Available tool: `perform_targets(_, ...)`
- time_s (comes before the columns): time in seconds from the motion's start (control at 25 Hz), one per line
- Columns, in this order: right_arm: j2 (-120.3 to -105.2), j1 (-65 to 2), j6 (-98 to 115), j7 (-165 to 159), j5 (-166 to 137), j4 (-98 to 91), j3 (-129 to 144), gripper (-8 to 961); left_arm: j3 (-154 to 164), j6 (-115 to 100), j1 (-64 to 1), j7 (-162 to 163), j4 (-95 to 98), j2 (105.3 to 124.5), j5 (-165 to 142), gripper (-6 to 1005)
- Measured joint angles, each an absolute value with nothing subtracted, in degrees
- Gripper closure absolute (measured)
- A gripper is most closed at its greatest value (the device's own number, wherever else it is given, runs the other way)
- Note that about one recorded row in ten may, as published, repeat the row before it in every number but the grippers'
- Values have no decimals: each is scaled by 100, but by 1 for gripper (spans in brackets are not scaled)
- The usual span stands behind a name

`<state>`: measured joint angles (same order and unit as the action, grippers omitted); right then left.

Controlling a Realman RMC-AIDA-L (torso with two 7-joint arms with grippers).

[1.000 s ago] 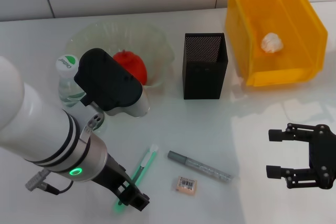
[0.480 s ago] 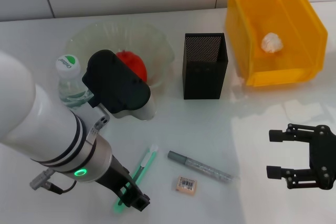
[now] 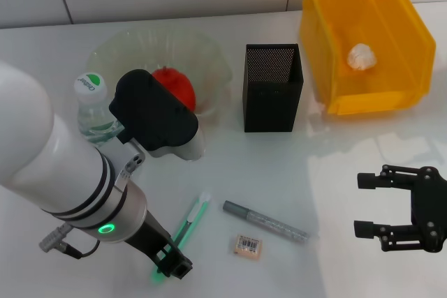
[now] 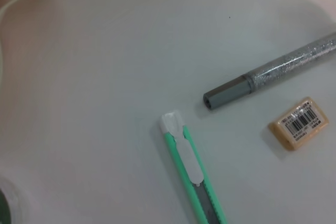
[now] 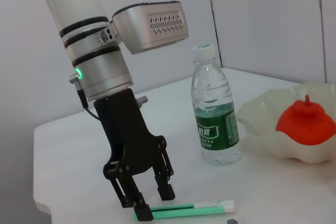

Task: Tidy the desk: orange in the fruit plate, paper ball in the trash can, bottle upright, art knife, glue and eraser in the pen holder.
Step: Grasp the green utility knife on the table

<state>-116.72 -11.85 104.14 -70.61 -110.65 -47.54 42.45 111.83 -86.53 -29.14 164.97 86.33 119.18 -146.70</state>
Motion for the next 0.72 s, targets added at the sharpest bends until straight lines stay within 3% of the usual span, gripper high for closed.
perform_targets(0.72, -11672, -1213, 10415, -7080, -11065, -4754, 4245, 158, 11212, -8665, -3006, 16497, 8464, 11918, -14669, 475)
